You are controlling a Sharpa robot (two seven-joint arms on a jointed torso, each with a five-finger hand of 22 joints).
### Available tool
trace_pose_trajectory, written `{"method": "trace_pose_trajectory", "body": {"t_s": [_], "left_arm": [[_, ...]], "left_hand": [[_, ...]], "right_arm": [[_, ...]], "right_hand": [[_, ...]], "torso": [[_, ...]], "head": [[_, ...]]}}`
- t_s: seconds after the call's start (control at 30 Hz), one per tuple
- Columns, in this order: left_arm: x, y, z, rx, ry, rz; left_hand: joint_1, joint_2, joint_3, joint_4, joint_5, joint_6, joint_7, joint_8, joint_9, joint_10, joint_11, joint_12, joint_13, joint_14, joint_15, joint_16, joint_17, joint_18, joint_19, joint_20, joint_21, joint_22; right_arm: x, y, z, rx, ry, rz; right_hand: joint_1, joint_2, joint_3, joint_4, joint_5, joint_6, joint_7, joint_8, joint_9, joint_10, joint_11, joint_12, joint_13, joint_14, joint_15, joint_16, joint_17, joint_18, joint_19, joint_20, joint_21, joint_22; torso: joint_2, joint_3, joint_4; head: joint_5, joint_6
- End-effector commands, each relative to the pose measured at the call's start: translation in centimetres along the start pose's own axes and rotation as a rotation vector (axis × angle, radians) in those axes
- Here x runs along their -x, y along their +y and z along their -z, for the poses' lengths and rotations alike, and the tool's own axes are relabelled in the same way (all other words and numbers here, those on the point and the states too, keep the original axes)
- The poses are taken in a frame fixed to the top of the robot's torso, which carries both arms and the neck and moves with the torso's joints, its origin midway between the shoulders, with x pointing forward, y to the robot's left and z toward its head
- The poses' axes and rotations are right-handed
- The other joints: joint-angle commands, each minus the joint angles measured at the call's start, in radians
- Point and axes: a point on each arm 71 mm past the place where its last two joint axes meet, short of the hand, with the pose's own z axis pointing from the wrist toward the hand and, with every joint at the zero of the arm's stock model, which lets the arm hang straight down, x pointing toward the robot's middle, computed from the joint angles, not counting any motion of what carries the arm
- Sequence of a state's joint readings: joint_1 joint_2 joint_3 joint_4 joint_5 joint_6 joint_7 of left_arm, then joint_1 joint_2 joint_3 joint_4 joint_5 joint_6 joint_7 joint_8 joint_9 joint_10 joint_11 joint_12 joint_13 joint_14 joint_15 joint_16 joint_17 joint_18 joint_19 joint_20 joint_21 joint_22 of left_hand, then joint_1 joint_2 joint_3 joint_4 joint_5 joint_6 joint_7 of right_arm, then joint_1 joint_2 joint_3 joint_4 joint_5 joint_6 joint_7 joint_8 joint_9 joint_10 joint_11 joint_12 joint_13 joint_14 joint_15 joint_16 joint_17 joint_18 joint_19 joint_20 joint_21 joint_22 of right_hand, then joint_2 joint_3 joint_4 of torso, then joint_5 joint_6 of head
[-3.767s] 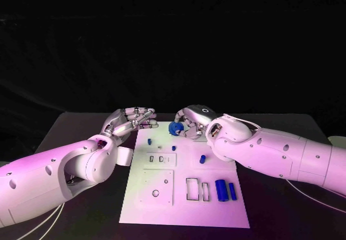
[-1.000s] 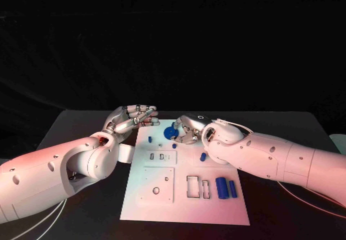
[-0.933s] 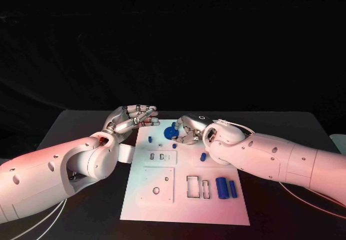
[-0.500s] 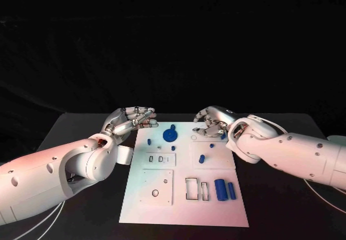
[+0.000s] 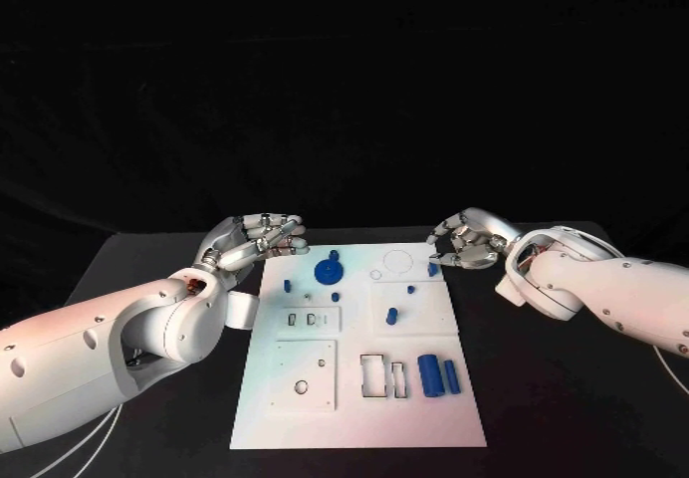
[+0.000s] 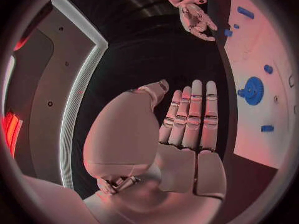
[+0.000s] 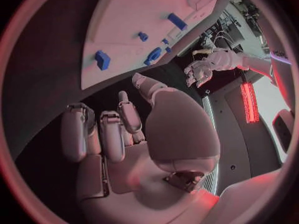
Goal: Assemble the parts on the task board
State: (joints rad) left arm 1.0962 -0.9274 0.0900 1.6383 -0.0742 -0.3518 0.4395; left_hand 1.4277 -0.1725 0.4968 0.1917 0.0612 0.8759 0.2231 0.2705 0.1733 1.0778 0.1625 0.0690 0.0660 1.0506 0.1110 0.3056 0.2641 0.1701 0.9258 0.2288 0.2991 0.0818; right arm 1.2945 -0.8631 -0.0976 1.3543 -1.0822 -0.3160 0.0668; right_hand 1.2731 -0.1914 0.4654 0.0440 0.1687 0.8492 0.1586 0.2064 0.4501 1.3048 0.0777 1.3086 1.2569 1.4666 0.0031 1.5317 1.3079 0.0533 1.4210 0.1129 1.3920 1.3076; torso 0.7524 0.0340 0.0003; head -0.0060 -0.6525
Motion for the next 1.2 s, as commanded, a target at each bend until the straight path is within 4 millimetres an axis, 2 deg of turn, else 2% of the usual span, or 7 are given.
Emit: {"method": "trace_pose_trajectory", "body": {"t_s": [0.03,0.2,0.37,0.67,0.83,1.07,1.2], "left_arm": [[-0.3,-0.1,-0.1,-0.006,0.021,0.015],[-0.2,0.0,-0.1,-0.003,0.017,0.014],[-0.1,0.0,-0.1,-0.003,0.016,0.013],[-0.1,0.0,-0.1,-0.003,0.016,0.013],[-0.1,0.0,-0.1,-0.002,0.016,0.013],[-0.1,0.0,0.0,0.000,0.022,0.015],[-0.1,0.0,0.0,0.001,0.021,0.015]], "left_hand": [[-0.007,0.002,0.004,0.000,-0.004,-0.003,0.004,-0.003,-0.001,0.001,0.005,-0.003,0.000,0.001,0.005,-0.006,0.001,0.014,0.008,0.002,-0.005,-0.002],[-0.007,0.002,0.006,-0.002,-0.004,-0.002,0.003,-0.003,-0.001,0.002,0.005,-0.003,0.000,0.001,0.005,-0.007,0.002,0.014,0.008,0.002,-0.006,-0.002],[-0.007,0.002,0.006,-0.002,-0.004,-0.002,0.003,-0.003,-0.001,0.002,0.005,-0.003,0.000,0.001,0.005,-0.007,0.002,0.014,0.008,0.002,-0.006,-0.002],[-0.007,0.002,0.006,-0.002,-0.004,-0.002,0.003,-0.003,-0.001,0.002,0.005,-0.003,0.000,0.001,0.005,-0.007,0.002,0.014,0.008,0.002,-0.006,-0.002],[-0.007,0.002,0.006,-0.002,-0.004,-0.002,0.003,-0.003,-0.001,0.002,0.005,-0.003,0.000,0.001,0.005,-0.007,0.002,0.014,0.008,0.002,-0.006,-0.002],[-0.007,0.002,0.006,-0.002,-0.004,-0.002,0.003,-0.003,-0.001,0.002,0.005,-0.003,0.000,0.001,0.005,-0.007,0.002,0.014,0.008,0.002,-0.006,-0.002],[-0.007,0.002,0.006,-0.002,-0.004,-0.002,0.003,-0.003,-0.001,0.002,0.005,-0.003,0.000,0.001,0.005,-0.007,0.002,0.014,0.008,0.002,-0.006,-0.002]], "right_arm": [[-0.4,-0.5,0.1,0.020,0.042,-0.005],[-0.5,-1.4,0.2,-0.004,0.041,0.010],[-0.6,-1.7,0.1,-0.013,0.043,0.018],[-1.2,-2.0,0.0,-0.022,0.059,0.029],[-1.6,-1.9,-0.1,-0.020,0.068,0.035],[-2.0,-2.0,-0.2,-0.023,0.071,0.037],[-2.2,-2.0,-0.3,-0.026,0.071,0.037]], "right_hand": [[0.014,0.000,0.001,-0.009,0.007,-0.001,0.004,-0.008,-0.002,-0.004,0.001,-0.005,-0.002,0.075,0.003,-0.005,0.137,0.003,-0.002,-0.002,-0.006,0.070],[0.014,-0.004,0.002,-0.013,0.008,-0.011,0.005,-0.017,-0.005,-0.008,0.001,-0.009,-0.006,0.074,0.003,-0.006,0.135,0.004,-0.004,-0.001,-0.009,0.067],[0.013,-0.007,0.002,-0.016,0.009,-0.018,0.006,-0.023,-0.008,-0.010,0.002,-0.011,-0.009,0.074,0.004,-0.006,0.134,0.004,-0.005,0.000,-0.011,0.066],[0.012,-0.012,0.003,-0.022,0.008,-0.033,0.012,-0.036,-0.012,-0.015,0.007,-0.016,-0.014,0.073,0.007,-0.007,0.131,0.005,-0.007,0.002,-0.014,0.064],[0.012,-0.012,0.003,-0.023,0.008,-0.033,0.013,-0.036,-0.012,-0.015,0.008,-0.016,-0.014,0.073,0.008,-0.007,0.132,0.005,-0.006,0.002,-0.014,0.065],[0.013,-0.008,0.005,-0.024,0.009,-0.026,0.016,-0.034,-0.010,-0.011,0.011,-0.011,-0.009,0.074,0.010,-0.006,0.136,0.004,-0.003,0.004,-0.011,0.068],[0.013,-0.005,0.007,-0.025,0.010,-0.018,0.018,-0.032,-0.009,-0.009,0.012,-0.009,-0.007,0.075,0.012,-0.005,0.138,0.003,-0.002,0.005,-0.010,0.070]], "torso": [[0.000,0.0018,0.0004],[0.001,-0.0006,0.0031],[0.000,-0.0026,0.0025],[0.000,-0.0026,0.0033],[0.000,-0.0020,0.0015],[0.001,-0.0019,0.0040],[0.000,-0.0016,0.0022]], "head": [[-0.001,-0.002],[0.000,-0.002],[-0.001,-0.004],[0.000,-0.011],[0.006,-0.014],[0.004,-0.017],[0.005,-0.018]]}}
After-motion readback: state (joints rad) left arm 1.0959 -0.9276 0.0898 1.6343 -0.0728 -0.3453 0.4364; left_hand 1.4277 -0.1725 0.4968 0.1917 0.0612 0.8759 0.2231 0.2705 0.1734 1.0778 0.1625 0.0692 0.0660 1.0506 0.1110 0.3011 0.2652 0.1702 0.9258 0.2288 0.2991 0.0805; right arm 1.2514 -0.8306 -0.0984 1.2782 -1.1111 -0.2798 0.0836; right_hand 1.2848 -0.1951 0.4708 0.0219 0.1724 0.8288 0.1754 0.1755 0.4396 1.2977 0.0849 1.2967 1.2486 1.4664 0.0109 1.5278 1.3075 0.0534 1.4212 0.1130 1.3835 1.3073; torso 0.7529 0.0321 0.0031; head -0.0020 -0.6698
